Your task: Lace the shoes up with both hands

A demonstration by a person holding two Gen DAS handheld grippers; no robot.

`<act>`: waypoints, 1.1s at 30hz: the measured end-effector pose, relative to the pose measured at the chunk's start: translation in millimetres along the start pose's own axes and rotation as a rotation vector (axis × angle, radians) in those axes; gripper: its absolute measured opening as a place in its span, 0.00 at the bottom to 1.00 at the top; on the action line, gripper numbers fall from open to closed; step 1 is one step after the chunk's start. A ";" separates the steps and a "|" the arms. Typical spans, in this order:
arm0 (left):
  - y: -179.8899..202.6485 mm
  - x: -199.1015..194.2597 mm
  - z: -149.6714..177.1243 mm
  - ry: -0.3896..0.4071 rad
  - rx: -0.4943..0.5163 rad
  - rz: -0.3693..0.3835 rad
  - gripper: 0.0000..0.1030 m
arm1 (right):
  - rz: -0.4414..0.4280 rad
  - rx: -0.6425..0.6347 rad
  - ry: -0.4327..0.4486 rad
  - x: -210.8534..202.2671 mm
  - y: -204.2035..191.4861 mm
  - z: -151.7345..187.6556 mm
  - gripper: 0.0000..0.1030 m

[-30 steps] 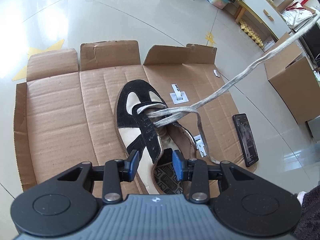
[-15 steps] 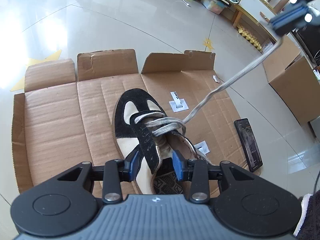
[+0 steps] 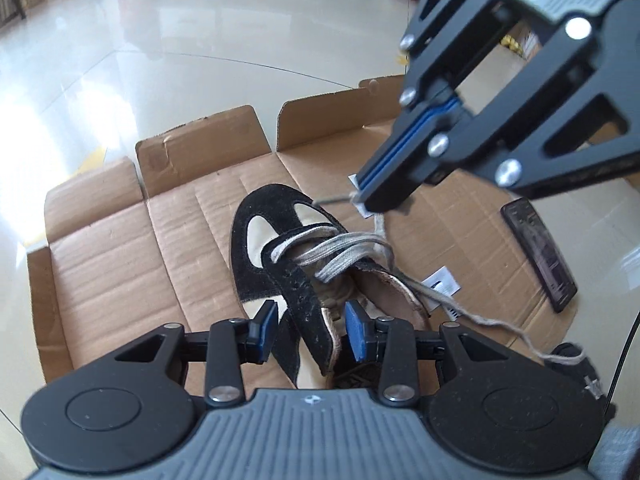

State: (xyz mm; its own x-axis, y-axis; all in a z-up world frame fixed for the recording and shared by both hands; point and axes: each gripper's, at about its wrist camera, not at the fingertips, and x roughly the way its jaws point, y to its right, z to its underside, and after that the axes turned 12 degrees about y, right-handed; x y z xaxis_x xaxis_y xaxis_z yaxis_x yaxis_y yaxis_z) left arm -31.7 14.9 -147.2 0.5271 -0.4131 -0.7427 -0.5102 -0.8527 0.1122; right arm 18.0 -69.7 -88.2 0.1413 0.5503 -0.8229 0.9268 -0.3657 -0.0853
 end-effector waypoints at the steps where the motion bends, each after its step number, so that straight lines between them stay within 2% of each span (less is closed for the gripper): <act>1: 0.6 1.2 -0.1 0.001 0.009 -0.005 0.36 | 0.001 0.009 0.002 3.4 0.7 2.0 0.02; 4: 2.4 5.2 -0.9 -0.001 0.034 -0.013 0.35 | 0.004 0.048 0.011 15.4 4.0 10.1 0.02; 8: 5.8 10.5 -2.6 -0.006 0.067 -0.010 0.24 | 0.004 0.117 0.035 30.1 6.8 21.1 0.02; 12: 3.1 7.8 -2.0 0.017 0.072 -0.043 0.14 | -0.002 0.163 0.064 41.6 4.2 32.7 0.02; 14: -4.7 5.6 0.1 0.021 0.029 -0.065 0.14 | -0.005 0.179 0.080 44.5 3.7 37.5 0.02; 18: -25.2 4.4 3.1 0.019 -0.111 -0.059 0.14 | -0.001 0.177 0.095 50.2 -0.1 41.7 0.02; 27: -41.3 5.3 2.4 0.001 -0.199 -0.051 0.18 | 0.021 0.220 0.131 56.4 0.5 45.7 0.02; 33: -42.4 3.9 1.5 0.001 -0.201 -0.047 0.18 | 0.025 0.220 0.144 58.4 1.9 41.9 0.02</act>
State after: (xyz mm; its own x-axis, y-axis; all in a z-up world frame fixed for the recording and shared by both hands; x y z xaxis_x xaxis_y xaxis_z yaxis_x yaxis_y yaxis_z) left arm -9.0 49.9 -155.9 0.5475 -0.3713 -0.7499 -0.3388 -0.9178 0.2071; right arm 13.4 -69.7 -159.9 0.2260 0.6342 -0.7394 0.8269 -0.5261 -0.1985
